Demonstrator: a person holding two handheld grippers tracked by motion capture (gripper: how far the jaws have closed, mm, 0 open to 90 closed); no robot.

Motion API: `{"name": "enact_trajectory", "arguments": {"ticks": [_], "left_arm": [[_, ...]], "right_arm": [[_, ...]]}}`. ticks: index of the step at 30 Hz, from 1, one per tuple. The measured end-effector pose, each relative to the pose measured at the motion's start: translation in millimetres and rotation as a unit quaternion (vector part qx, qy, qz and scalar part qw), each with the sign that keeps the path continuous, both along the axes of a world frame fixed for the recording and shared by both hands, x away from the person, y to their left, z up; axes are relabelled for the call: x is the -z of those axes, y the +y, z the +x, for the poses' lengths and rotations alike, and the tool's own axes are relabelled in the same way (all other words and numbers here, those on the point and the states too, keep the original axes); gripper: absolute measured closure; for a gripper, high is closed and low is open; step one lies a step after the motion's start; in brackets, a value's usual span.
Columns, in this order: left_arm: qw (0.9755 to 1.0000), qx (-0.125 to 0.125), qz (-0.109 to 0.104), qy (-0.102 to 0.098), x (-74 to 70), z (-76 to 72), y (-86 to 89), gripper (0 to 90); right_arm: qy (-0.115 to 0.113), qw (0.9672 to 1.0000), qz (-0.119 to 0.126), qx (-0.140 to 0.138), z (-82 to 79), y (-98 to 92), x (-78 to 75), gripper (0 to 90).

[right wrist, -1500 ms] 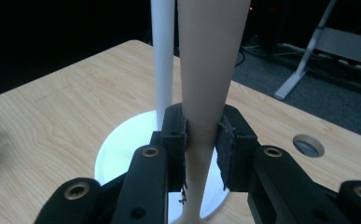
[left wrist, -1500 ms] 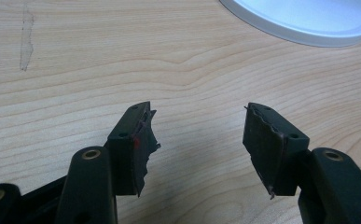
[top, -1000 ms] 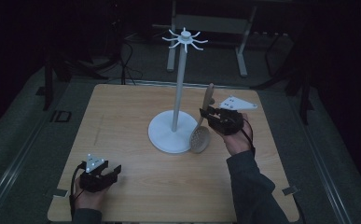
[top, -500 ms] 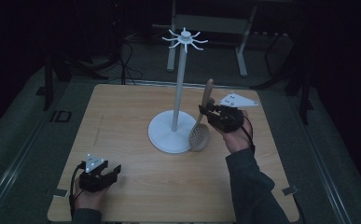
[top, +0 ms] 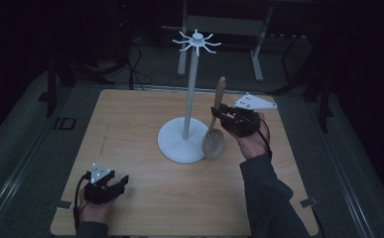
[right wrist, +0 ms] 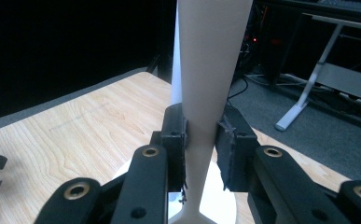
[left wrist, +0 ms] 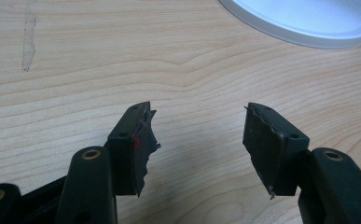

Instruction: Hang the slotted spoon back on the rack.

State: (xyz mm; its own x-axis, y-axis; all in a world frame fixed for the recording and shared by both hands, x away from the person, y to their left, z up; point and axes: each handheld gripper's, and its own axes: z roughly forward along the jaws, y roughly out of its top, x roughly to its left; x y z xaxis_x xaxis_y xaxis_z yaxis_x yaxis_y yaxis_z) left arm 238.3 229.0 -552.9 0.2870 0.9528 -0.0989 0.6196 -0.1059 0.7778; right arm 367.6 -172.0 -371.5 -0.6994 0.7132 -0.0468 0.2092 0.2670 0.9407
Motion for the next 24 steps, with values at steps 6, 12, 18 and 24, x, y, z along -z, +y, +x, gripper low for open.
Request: {"name": "enact_trajectory", "arguments": {"ticks": [6, 12, 18, 24], "left_arm": [[1.0000, 0.000, 0.001, 0.000, 0.1, 0.1, -0.1, 42.6], [1.0000, 0.000, 0.000, 0.000, 0.0, 0.0, 0.0, 42.6], [1.0000, 0.001, 0.001, 0.000, 0.0, 0.0, -0.1, 42.6], [1.0000, 0.001, 0.001, 0.000, 0.0, 0.0, -0.2, 42.6]], "right_arm": [[-0.009, 1.0000, 0.001, -0.002, -0.1, 0.4, -7.9, 74.1], [-0.011, 0.9999, 0.004, -0.002, 0.8, 1.8, -13.3, 74.1], [-0.017, 0.9998, 0.003, 0.000, 0.5, 3.9, -17.7, 74.1], [-0.017, 0.9998, 0.005, 0.000, 1.2, 4.8, -20.7, 74.1]]}}
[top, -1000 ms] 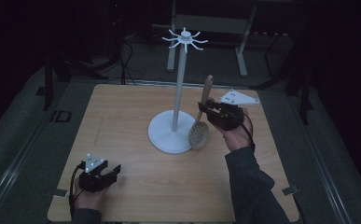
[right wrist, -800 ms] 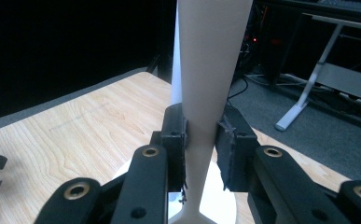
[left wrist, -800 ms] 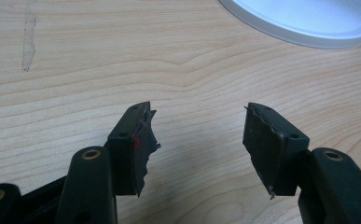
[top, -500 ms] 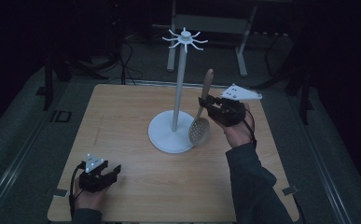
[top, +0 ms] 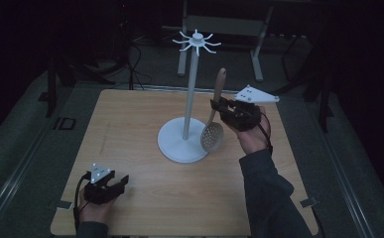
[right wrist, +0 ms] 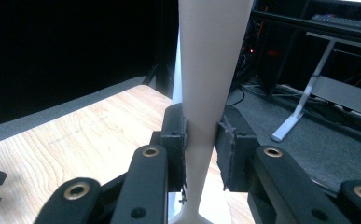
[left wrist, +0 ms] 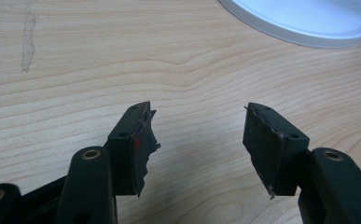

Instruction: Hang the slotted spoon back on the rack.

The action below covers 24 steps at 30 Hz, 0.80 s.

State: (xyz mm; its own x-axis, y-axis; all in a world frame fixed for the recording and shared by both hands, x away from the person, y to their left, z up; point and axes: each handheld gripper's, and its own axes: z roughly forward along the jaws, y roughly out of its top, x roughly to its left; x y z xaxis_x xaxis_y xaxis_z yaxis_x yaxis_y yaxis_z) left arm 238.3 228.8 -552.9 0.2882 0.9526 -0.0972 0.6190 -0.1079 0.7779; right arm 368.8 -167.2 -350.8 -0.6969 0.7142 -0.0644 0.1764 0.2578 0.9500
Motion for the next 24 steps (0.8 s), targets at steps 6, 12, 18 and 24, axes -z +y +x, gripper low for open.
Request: {"name": "enact_trajectory", "arguments": {"ticks": [6, 12, 18, 24], "left_arm": [[1.0000, 0.000, -0.001, 0.000, 0.1, 0.1, -0.1, 42.6], [1.0000, 0.000, -0.001, 0.000, 0.1, 0.1, -0.1, 42.6], [1.0000, 0.000, 0.000, 0.000, 0.3, 0.2, -0.4, 42.6], [1.0000, 0.001, 0.001, 0.001, 0.4, 0.2, -0.5, 42.6]], "right_arm": [[-0.003, 1.0000, -0.002, -0.001, 1.6, 2.4, -4.9, 74.0], [-0.004, 1.0000, -0.004, 0.000, 4.4, 5.1, -9.5, 74.1], [-0.006, 1.0000, -0.003, -0.001, 7.2, 5.9, -13.9, 74.1], [-0.005, 1.0000, -0.002, 0.002, 9.6, 5.1, -16.3, 74.1]]}}
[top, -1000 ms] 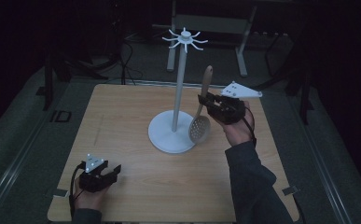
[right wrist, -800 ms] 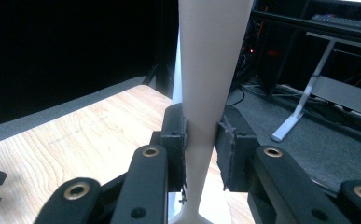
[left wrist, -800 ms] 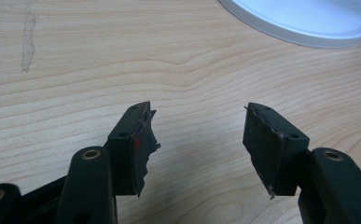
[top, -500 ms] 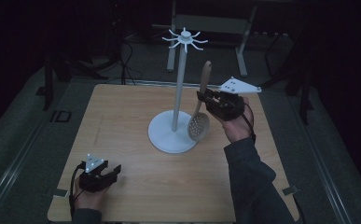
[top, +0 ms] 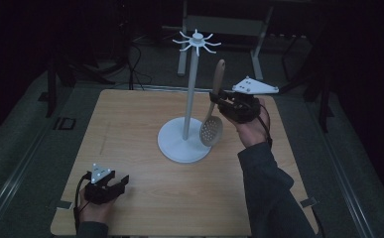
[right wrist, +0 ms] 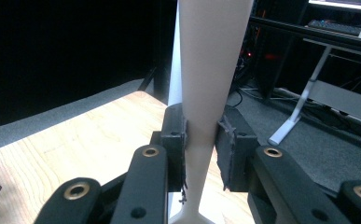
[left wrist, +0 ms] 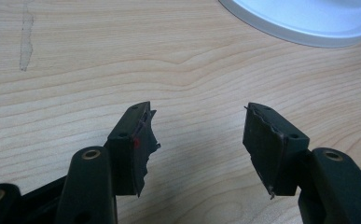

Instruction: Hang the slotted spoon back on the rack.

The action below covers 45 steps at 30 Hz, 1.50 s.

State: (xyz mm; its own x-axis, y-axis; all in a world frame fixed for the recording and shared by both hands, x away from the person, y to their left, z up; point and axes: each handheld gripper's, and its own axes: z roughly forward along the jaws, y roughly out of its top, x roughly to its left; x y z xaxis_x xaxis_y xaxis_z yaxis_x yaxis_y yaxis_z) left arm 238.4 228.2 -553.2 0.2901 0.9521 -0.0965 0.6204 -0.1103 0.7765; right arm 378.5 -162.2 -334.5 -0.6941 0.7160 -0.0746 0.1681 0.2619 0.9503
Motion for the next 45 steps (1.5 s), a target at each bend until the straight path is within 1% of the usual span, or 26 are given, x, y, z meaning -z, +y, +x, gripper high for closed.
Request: {"name": "enact_trajectory", "arguments": {"ticks": [8, 18, 31, 37, 40, 45], "left_arm": [[1.0000, 0.000, 0.000, 0.000, 0.2, 0.2, 0.1, 42.6], [1.0000, -0.001, -0.003, -0.001, -0.4, -0.2, 1.0, 42.6], [1.0000, -0.002, -0.002, -0.001, -0.9, -0.4, 2.1, 42.6], [1.0000, -0.003, -0.004, -0.002, -1.0, -0.3, 2.6, 42.6], [1.0000, -0.004, -0.004, -0.003, -1.1, -0.4, 2.6, 42.5], [1.0000, -0.003, -0.005, -0.003, -1.3, -0.6, 3.2, 42.5]], "right_arm": [[0.002, 1.0000, 0.003, 0.000, 3.2, -0.1, -2.8, 74.0], [-0.002, 1.0000, 0.003, 0.003, 6.6, 3.1, -8.2, 74.1], [0.004, 0.9999, -0.009, 0.011, 14.0, 6.8, -10.9, 74.1], [0.005, 0.9999, -0.007, 0.012, 16.6, 10.2, -14.2, 74.0], [0.006, 0.9999, -0.010, 0.011, 17.9, 12.9, -16.1, 74.0], [0.012, 0.9997, -0.010, 0.017, 21.0, 14.5, -16.6, 74.0]]}}
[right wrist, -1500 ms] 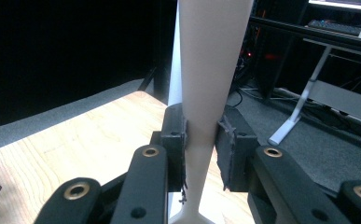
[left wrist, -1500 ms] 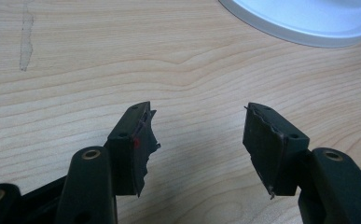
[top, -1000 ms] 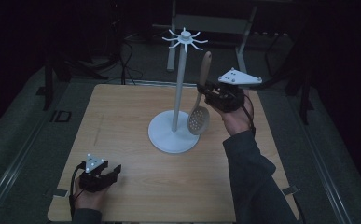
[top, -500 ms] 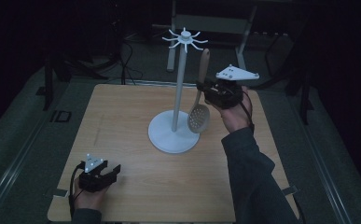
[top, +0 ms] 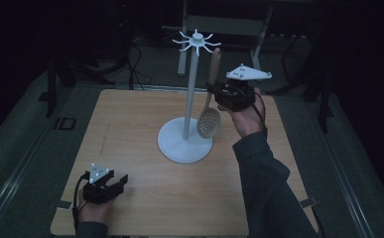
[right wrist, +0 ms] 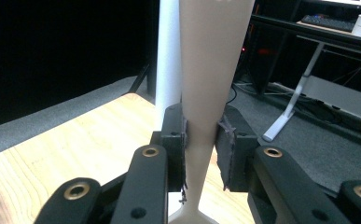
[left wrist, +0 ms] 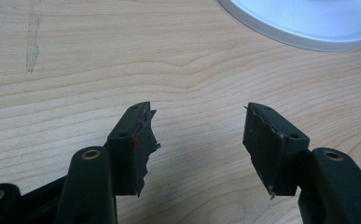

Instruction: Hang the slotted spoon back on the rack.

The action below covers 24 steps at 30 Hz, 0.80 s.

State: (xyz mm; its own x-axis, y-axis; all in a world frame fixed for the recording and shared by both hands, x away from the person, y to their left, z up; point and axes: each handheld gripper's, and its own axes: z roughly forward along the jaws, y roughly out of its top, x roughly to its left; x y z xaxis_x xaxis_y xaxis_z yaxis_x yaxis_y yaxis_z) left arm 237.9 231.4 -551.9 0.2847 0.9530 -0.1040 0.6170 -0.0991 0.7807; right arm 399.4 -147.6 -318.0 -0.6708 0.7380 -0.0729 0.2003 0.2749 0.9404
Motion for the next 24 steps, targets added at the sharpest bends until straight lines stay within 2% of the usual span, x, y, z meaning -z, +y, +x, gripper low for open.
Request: {"name": "enact_trajectory", "arguments": {"ticks": [24], "left_arm": [[1.0000, 0.001, 0.002, 0.000, 0.3, 0.5, -0.9, 42.5]], "right_arm": [[0.012, 0.9999, -0.012, 0.000, 11.1, 12.3, -3.0, 74.0]]}}
